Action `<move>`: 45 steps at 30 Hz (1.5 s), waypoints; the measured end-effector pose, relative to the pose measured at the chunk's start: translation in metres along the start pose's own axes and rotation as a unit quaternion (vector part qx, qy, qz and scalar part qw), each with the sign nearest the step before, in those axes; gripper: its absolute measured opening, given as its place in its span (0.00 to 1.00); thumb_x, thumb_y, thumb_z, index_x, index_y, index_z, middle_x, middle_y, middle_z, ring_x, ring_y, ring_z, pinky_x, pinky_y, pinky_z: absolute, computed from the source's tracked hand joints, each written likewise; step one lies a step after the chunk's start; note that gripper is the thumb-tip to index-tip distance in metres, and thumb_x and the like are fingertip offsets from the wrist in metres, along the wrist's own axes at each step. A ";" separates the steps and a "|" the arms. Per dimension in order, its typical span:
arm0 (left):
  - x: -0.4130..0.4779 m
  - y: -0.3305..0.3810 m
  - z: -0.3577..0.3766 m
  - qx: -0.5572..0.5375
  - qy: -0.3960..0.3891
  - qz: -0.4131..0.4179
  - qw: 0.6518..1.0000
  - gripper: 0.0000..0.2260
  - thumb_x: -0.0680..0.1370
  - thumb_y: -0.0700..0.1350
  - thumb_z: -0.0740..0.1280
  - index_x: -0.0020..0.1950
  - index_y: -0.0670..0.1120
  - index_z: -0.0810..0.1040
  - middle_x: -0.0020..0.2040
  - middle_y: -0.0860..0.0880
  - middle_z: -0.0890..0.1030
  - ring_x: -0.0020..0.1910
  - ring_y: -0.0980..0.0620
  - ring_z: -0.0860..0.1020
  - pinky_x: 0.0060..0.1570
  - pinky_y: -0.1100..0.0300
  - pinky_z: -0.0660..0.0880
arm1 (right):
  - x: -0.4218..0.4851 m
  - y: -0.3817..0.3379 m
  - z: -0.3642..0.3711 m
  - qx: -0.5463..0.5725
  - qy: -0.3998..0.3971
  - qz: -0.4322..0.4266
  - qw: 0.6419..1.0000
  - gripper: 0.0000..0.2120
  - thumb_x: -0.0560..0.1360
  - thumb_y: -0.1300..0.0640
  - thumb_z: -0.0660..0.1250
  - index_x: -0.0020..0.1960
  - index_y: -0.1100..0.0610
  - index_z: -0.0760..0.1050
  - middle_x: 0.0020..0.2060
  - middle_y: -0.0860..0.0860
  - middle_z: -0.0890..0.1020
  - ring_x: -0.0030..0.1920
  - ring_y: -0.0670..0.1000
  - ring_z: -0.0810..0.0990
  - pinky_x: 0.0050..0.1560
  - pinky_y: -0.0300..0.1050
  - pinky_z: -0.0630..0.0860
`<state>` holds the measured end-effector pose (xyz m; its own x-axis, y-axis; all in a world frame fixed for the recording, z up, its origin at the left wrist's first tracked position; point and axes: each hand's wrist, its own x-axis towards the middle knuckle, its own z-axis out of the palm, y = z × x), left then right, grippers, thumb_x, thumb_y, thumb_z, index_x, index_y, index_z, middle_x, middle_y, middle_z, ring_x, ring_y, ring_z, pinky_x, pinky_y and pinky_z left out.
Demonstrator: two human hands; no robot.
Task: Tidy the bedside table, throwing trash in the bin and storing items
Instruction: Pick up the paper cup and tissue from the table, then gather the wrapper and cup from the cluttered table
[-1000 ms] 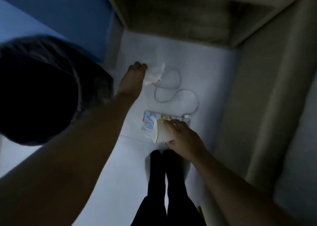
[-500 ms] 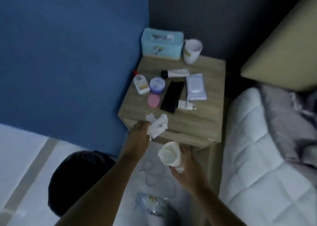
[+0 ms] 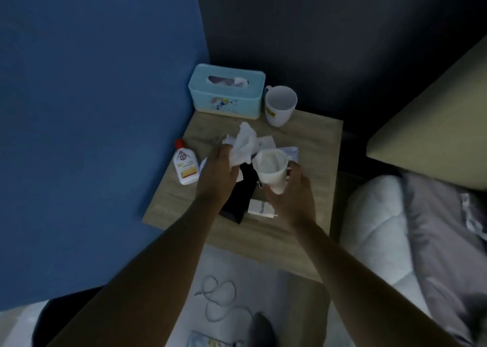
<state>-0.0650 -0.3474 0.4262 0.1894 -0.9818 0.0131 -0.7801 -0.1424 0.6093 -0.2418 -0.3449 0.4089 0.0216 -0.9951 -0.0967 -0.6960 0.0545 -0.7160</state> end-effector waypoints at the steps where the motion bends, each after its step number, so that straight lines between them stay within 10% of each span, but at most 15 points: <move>1: 0.007 -0.001 0.005 -0.007 0.006 -0.005 1.000 0.21 0.77 0.41 0.64 0.70 0.41 0.66 0.65 0.40 0.73 0.63 0.41 0.73 0.61 0.46 0.72 | 0.008 0.003 0.004 0.004 0.000 0.003 1.000 0.36 0.67 0.45 0.75 0.68 0.53 0.63 0.61 0.53 0.76 0.59 0.55 0.75 0.51 0.54 0.79; 14: -0.007 -0.022 0.020 0.028 0.015 -0.021 0.999 0.28 0.76 0.48 0.67 0.73 0.43 0.63 0.71 0.43 0.70 0.69 0.44 0.69 0.66 0.49 0.70 | 0.024 0.018 0.010 -0.039 -0.028 0.015 0.999 0.39 0.69 0.42 0.72 0.73 0.54 0.58 0.66 0.56 0.71 0.64 0.58 0.70 0.54 0.53 0.73; 22: -0.070 -0.026 -0.022 0.035 0.021 -0.017 0.999 0.24 0.75 0.45 0.67 0.70 0.45 0.67 0.64 0.42 0.74 0.61 0.43 0.74 0.52 0.49 0.76 | -0.026 -0.003 -0.010 -0.067 0.002 -0.009 0.998 0.38 0.70 0.44 0.72 0.74 0.54 0.59 0.63 0.57 0.72 0.62 0.57 0.71 0.54 0.54 0.75; 33: -0.237 -0.097 -0.064 0.057 -0.122 0.020 0.991 0.24 0.78 0.46 0.65 0.73 0.44 0.64 0.69 0.43 0.69 0.66 0.43 0.70 0.57 0.46 0.76 | -0.210 -0.024 0.034 -0.135 -0.050 -0.052 0.988 0.33 0.70 0.46 0.72 0.71 0.55 0.65 0.58 0.57 0.75 0.56 0.56 0.75 0.50 0.49 0.76; 45: -0.389 -0.237 0.077 0.158 -0.321 0.009 0.934 0.37 0.73 0.53 0.71 0.76 0.47 0.57 0.76 0.43 0.59 0.74 0.43 0.60 0.68 0.48 0.66 | -0.330 0.149 0.170 -0.197 -0.238 0.053 0.950 0.42 0.70 0.41 0.72 0.76 0.48 0.54 0.71 0.55 0.65 0.68 0.58 0.67 0.62 0.55 0.73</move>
<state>0.0001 0.0586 0.2156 -0.1421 -0.8433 -0.5182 -0.9363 -0.0554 0.3469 -0.2302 0.0058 0.2166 0.1930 -0.8301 -0.5232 -0.9247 0.0244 -0.3799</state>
